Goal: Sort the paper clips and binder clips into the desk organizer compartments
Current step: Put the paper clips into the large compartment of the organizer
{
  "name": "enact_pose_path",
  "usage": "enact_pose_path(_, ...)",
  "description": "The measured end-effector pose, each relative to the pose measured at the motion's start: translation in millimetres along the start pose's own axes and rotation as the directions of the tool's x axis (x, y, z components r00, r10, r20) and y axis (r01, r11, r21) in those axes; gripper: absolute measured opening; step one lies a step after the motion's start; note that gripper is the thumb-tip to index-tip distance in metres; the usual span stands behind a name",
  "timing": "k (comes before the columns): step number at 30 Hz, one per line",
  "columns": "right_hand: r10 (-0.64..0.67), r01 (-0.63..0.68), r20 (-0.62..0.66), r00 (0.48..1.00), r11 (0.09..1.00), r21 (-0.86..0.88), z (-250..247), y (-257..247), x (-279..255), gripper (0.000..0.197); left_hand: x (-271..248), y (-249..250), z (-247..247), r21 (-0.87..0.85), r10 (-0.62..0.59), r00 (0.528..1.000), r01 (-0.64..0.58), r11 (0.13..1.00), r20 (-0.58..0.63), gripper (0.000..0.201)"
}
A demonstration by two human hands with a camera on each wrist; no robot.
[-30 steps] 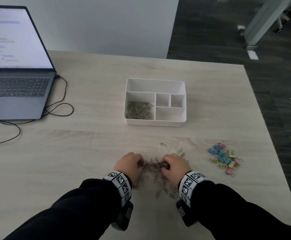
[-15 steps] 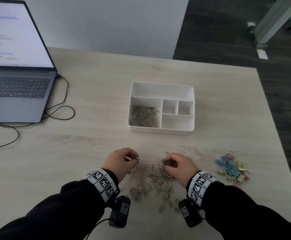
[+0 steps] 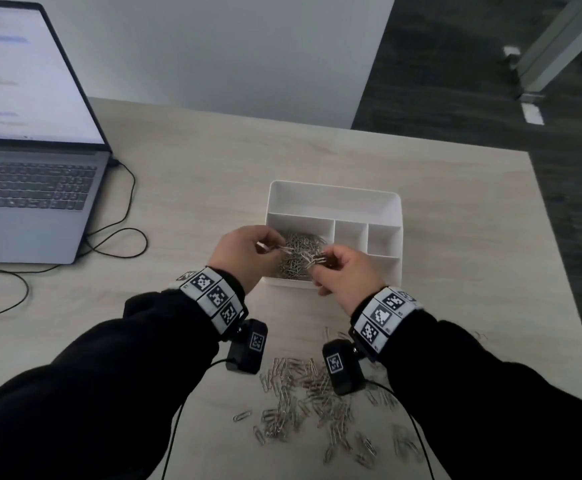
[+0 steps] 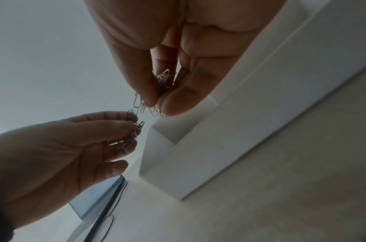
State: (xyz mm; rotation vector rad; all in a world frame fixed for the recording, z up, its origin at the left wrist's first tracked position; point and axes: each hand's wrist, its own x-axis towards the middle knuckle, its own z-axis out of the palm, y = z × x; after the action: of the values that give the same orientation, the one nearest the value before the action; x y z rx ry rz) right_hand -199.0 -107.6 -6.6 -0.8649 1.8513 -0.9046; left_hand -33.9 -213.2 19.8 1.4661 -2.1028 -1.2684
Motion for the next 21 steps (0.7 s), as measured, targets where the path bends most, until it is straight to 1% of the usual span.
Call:
enact_pose_path(4,0.012,-0.012,-0.090,0.996,1.000,0.004,5,-17,25,0.007,23,7,3,0.127,0.048,0.999,-0.045,0.991,-0.016,0.008)
enact_pose_path(7,0.045,-0.049,-0.126,0.991,0.998,-0.029,8,-20,37,0.005,32,9,6,0.203,0.052,0.998,-0.047,0.978,-0.020,0.013)
enact_pose_path(10,0.054,-0.062,-0.136,0.989,0.997,-0.055,10,-18,43,0.007,33,7,7,0.209,0.037,0.999,-0.031,0.977,-0.025,0.015)
enact_pose_path(15,0.004,-0.021,-0.149,0.989,0.994,-0.111,10,-16,40,0.024,29,4,9,0.193,0.024,0.999,-0.019,0.981,-0.022,0.018)
enact_pose_path(18,-0.005,-0.010,-0.131,0.991,0.994,-0.111,6,-14,32,0.024,22,4,8,0.176,0.020,1.000,-0.016,0.984,-0.020,0.018)
enact_pose_path(21,-0.022,0.016,-0.075,0.997,0.996,-0.086,-3,-11,15,0.021,9,2,5,0.144,0.020,1.000,-0.019,0.989,-0.007,0.018)
